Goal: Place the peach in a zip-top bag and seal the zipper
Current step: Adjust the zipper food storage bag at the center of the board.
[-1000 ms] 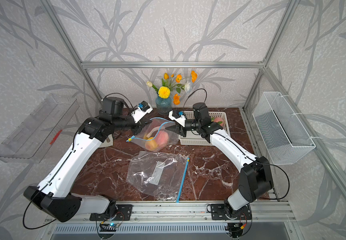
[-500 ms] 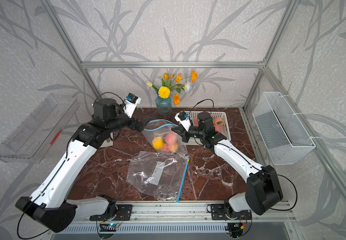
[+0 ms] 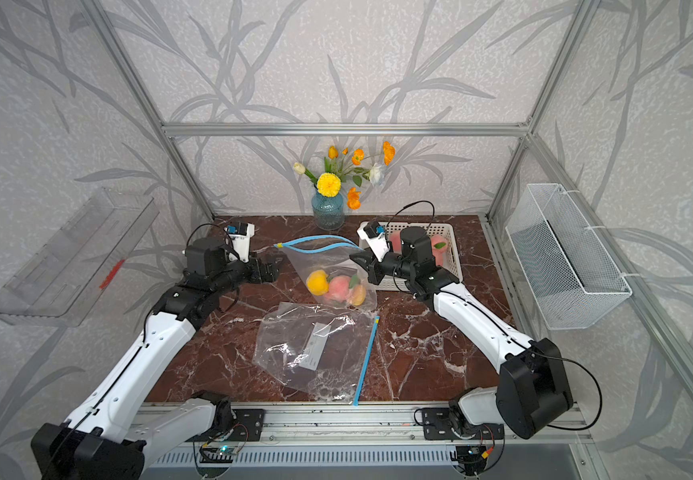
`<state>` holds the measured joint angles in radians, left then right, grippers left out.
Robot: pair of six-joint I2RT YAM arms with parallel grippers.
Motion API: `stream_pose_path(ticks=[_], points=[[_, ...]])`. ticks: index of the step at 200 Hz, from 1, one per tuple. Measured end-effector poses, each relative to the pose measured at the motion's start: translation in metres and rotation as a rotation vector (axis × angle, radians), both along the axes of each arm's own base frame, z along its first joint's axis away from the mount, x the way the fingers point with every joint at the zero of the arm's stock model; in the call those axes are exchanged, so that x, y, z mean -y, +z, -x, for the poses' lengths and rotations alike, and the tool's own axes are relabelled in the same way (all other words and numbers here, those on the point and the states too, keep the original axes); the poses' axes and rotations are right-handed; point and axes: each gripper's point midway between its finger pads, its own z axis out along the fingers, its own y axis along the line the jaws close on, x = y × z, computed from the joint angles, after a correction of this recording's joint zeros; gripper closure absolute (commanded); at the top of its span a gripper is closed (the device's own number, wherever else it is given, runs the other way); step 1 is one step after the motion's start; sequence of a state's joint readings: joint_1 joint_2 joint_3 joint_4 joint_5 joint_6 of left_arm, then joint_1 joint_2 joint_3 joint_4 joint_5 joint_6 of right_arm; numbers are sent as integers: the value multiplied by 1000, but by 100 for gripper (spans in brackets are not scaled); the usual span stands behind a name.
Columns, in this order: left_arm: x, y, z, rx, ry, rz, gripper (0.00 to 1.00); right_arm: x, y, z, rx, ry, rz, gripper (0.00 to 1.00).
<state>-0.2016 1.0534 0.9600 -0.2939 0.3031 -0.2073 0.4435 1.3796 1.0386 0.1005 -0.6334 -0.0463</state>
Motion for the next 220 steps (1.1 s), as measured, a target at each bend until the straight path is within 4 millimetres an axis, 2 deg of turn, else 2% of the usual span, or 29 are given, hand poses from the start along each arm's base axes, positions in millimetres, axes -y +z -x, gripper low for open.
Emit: stream_pose_path(ticks=[26, 46, 67, 103, 115, 151, 190, 209, 220], points=[[4, -10, 7, 25, -13, 54, 1, 5, 0, -3, -29, -15, -16, 100], [7, -13, 4, 55, -14, 95, 1, 6, 0, -3, -42, -13, -25, 100], [10, -21, -10, 36, -24, 154, 1, 6, 1, -2, -52, -11, -31, 100], [18, -49, -35, -38, -66, 214, 1, 10, 2, -3, -65, -7, -44, 100], [23, -46, -39, -8, -101, 231, 0, 13, 2, -5, -71, -10, -50, 100], [44, -20, -40, 142, -264, 250, 1, 15, 2, -4, -85, 1, -61, 100], [53, -9, -36, 242, -355, 230, 3, 13, 2, 0, -89, 21, -66, 100], [54, -13, -32, 262, -380, 212, 12, 13, 1, 2, -93, 27, -67, 100], [55, -14, -30, 270, -396, 198, 21, 13, 1, 3, -93, 29, -68, 100]])
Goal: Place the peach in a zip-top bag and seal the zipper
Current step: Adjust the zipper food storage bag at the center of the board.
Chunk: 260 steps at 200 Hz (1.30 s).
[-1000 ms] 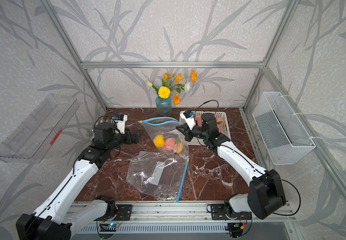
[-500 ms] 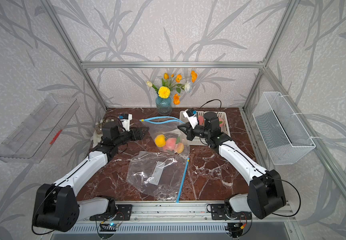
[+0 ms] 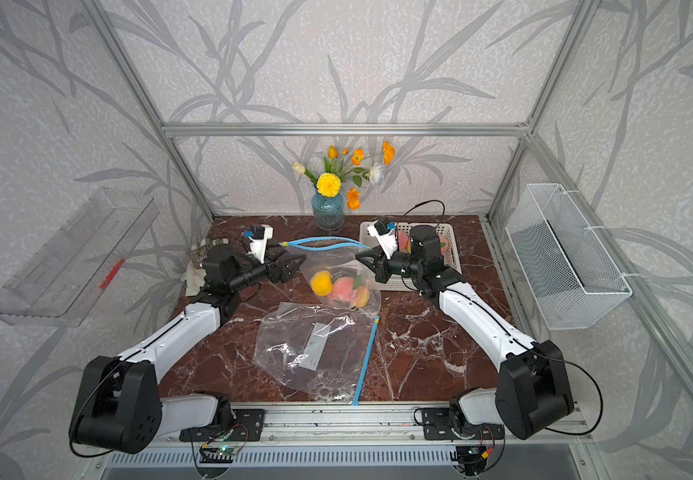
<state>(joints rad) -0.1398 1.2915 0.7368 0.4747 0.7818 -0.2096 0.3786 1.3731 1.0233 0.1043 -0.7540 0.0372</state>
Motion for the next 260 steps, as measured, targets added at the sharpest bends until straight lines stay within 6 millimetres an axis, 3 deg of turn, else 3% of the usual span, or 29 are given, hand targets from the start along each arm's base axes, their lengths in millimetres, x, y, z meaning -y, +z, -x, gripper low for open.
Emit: stream_pose_path(ticks=[36, 55, 85, 166, 178, 205, 260], points=[[1, 0, 10, 37, -35, -27, 47, 0, 0, -1, -1, -3, -1, 100], [-1, -4, 16, 42, -38, -33, 54, 1, 0, -1, -5, -7, -2, 100], [-2, -8, 21, 46, -38, -39, 55, 1, 0, -2, -12, -13, -6, 100], [-10, 9, 24, 114, -5, -48, 52, 5, -6, 3, -25, -10, -6, 100], [-11, 9, 24, 116, -1, -51, 59, 6, -5, 6, -20, -2, -8, 100], [-11, 8, 27, 119, -26, -59, 86, 7, -3, 8, -12, -3, -11, 100], [-4, -1, 37, 102, -99, -79, 100, 7, -3, 7, -19, -10, -14, 100]])
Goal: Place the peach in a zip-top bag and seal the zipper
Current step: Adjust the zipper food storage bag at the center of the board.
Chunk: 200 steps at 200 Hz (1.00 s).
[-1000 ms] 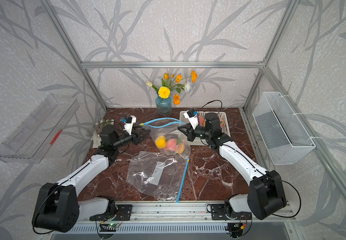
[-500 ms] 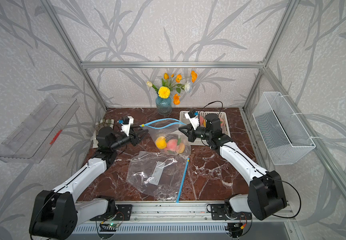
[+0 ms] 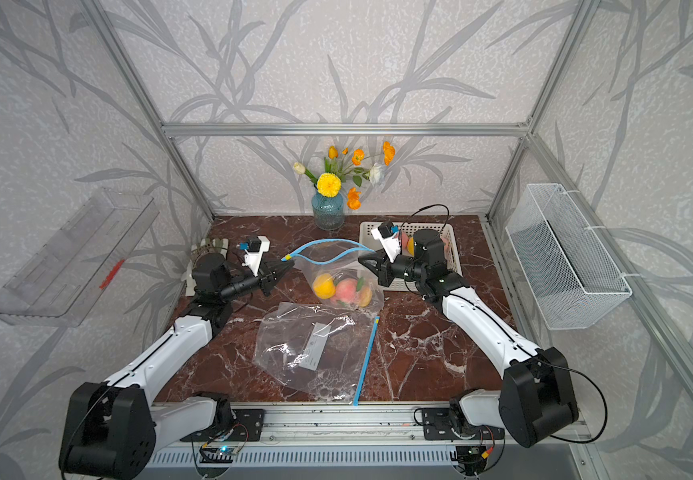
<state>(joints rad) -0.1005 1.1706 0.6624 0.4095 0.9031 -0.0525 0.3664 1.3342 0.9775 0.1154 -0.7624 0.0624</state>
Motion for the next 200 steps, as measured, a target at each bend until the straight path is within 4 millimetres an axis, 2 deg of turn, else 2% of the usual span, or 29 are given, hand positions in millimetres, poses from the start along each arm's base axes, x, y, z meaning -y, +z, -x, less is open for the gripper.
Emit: stream_pose_path(ticks=[8, 16, 20, 32, 38, 46, 60, 85, 106, 135, 148, 170, 200], points=[[1, 0, 1, -2, -5, -1, 100, 0, 0, 0, 0, -3, 1, 100], [1, 1, 1, -2, -9, -3, 100, 1, 0, -1, 1, -7, 2, 94], [1, 1, 1, -3, -10, -4, 100, 1, 0, -2, 1, -10, 4, 90], [1, 2, 1, -7, -12, -10, 100, 2, -1, -3, 5, -19, 11, 70], [1, 3, 1, -4, -13, -14, 100, 2, -2, -3, 11, -20, 17, 57], [1, 5, 0, -2, -14, -22, 100, 3, -3, -2, 17, -23, 30, 46], [1, 12, -1, 5, -16, -45, 100, 7, -2, -1, 43, -35, 57, 37], [0, 29, -4, 47, -18, -99, 100, 14, 17, 3, 124, -77, 101, 31], [-1, 40, -5, 84, -23, -139, 100, 17, 46, 1, 227, -118, 135, 30], [1, 49, -8, 112, -38, -178, 100, 9, 84, 0, 351, -146, 156, 29], [3, 52, -9, 122, -52, -191, 100, -1, 98, 4, 391, -122, 157, 29], [8, 52, -8, 131, -77, -208, 100, -37, 118, 18, 471, -15, 155, 30], [14, 50, -3, 133, -109, -219, 100, -83, 119, 33, 515, 185, 149, 33]])
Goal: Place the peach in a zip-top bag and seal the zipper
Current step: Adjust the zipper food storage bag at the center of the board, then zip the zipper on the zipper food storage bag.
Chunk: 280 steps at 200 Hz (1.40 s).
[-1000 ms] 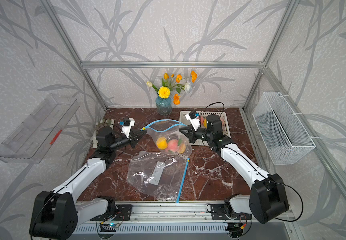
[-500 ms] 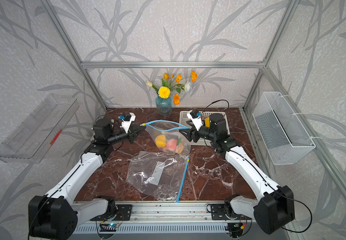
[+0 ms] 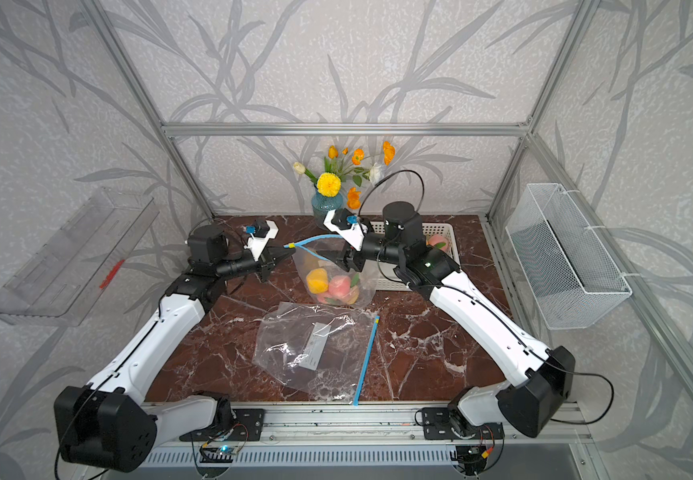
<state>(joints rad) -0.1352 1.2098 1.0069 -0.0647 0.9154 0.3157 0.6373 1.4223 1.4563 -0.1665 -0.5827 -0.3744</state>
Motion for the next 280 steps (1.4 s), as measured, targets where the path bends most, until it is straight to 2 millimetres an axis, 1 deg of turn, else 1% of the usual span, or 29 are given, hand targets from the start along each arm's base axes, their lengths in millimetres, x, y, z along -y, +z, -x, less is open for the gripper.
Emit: stream_pose_path(ticks=[26, 48, 58, 81, 124, 141, 177, 214, 248, 280], points=[[2, -2, 3, -7, -14, -4, 100, -28, -14, -7, -12, 118, 50, 37], [4, -3, 5, -9, -27, -7, 100, -46, -27, -15, -14, 183, 104, 39], [5, -4, 7, -10, -34, -9, 100, -54, -34, -17, -13, 212, 130, 43], [6, -3, 9, -10, -44, -8, 100, -66, -43, -16, -2, 279, 172, 52], [7, -1, 11, -5, -52, -5, 100, -73, -47, -14, 16, 347, 217, 64], [8, 1, 13, 1, -54, -4, 100, -73, -47, -15, 24, 351, 232, 65], [8, 5, 16, 11, -62, 0, 100, -72, -49, -18, 45, 354, 269, 64], [10, 5, 18, 10, -75, 5, 100, -78, -49, -23, 63, 361, 292, 65], [11, 6, 19, 10, -78, 6, 100, -80, -58, -23, 55, 374, 326, 79], [10, 5, 18, 10, -72, 3, 100, -79, -62, -21, 44, 382, 341, 86]])
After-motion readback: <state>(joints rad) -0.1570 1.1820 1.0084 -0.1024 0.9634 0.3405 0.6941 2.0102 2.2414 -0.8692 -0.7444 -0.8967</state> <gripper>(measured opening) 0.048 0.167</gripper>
